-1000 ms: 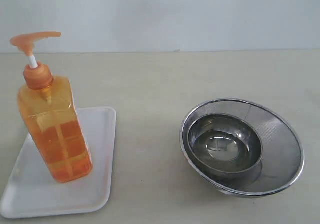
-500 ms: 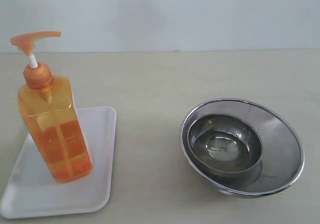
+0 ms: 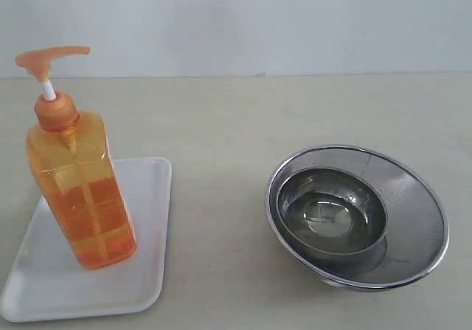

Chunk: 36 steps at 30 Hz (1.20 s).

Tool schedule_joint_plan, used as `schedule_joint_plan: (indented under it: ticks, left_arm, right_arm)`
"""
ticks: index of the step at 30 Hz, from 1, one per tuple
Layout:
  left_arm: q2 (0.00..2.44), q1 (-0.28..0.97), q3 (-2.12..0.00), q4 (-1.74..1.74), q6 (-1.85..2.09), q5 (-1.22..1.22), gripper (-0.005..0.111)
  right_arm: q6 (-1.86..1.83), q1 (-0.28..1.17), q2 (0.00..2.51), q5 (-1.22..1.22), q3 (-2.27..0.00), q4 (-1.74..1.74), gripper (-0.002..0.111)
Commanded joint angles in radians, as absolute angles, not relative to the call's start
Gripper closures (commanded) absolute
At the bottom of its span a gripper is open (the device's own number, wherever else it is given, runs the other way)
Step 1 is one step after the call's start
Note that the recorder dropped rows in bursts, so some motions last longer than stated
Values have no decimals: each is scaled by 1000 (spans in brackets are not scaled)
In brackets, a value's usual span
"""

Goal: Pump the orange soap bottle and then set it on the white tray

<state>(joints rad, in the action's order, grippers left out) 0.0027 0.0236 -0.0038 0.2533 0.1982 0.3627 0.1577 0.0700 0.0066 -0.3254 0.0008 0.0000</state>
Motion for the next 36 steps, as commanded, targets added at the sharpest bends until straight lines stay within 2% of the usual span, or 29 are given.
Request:
schedule_joint_plan:
  ticks: [1,29,36]
  left_arm:
    - [0,21,0,254,203,364,102]
    - [0,21,0,296,189,349,102]
    - [0,21,-119,357,172,326,102]
  right_arm:
    - [161,63,0,-323,0,-10,108]
    - [160,63,0,-322,0,-10,108]
    - [160,63,0,-322,0,-10,108]
